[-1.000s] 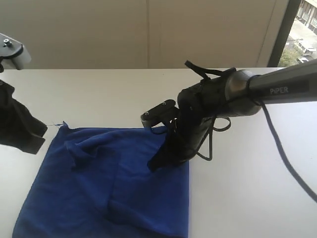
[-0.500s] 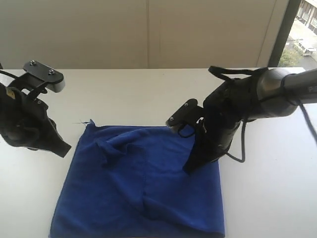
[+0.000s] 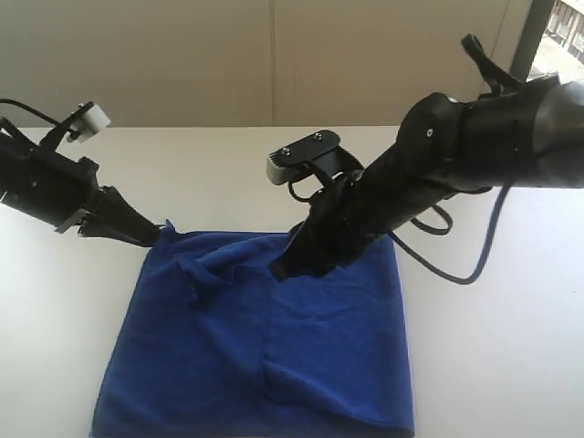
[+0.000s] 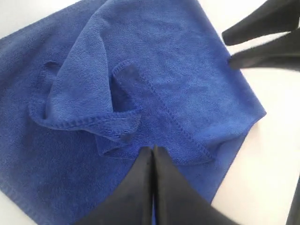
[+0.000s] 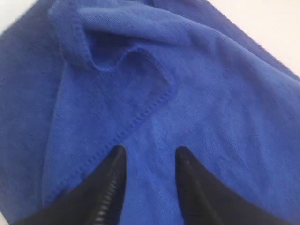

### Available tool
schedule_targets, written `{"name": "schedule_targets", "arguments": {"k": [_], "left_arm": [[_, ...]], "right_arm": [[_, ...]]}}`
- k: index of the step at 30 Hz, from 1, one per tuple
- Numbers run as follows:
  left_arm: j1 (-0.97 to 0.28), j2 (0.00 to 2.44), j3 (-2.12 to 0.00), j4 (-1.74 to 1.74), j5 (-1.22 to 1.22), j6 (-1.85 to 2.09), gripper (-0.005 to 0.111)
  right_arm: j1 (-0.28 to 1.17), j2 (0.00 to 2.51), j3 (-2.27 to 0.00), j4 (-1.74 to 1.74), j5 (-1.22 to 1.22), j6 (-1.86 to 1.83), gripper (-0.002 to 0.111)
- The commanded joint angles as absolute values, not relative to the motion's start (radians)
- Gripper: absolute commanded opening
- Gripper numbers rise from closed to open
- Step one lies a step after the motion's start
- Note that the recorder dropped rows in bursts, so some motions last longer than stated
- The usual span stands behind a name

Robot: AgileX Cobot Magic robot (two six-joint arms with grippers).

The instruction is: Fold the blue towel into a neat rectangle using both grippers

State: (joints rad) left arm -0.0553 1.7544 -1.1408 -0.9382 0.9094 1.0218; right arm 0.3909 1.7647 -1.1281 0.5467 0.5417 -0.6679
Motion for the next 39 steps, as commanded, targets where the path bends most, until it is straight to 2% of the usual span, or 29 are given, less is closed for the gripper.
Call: {"name": "schedule_targets", "arguments": {"k": [1, 8, 16, 25, 29, 39], "left_arm": [[0.000, 1.814, -1.154, -0.988, 0.952, 1.071, 0.000], [0.000, 1.814, -1.154, -1.002, 0.911, 1.080, 0.000], [0.000, 1.814, -1.154, -1.011, 0.911, 1.097, 0.000], [0.000, 1.814, -1.154, -1.016, 0.908, 1.099, 0.000], [0.000, 1.814, -1.154, -1.016, 0.877, 1.099, 0.000], [0.000, 1.814, -1.154, -1.016, 0.865, 1.099, 0.000]], "right_arm": [[0.388, 1.885, -1.207, 0.759, 0.536, -0.817, 0.046], [0.388, 2.111, -1.375, 0.807, 0.542, -0.815, 0.046], [0.388, 2.137, -1.385, 0.747, 0.502, -0.781, 0.044], [0.388, 2.160, -1.385, 0.769, 0.557, -0.779, 0.019], [0.388, 2.126, -1.385, 0.769, 0.570, -0.775, 0.001], [0.388, 2.072, -1.385, 0.765, 0.567, -0.775, 0.000]]}}
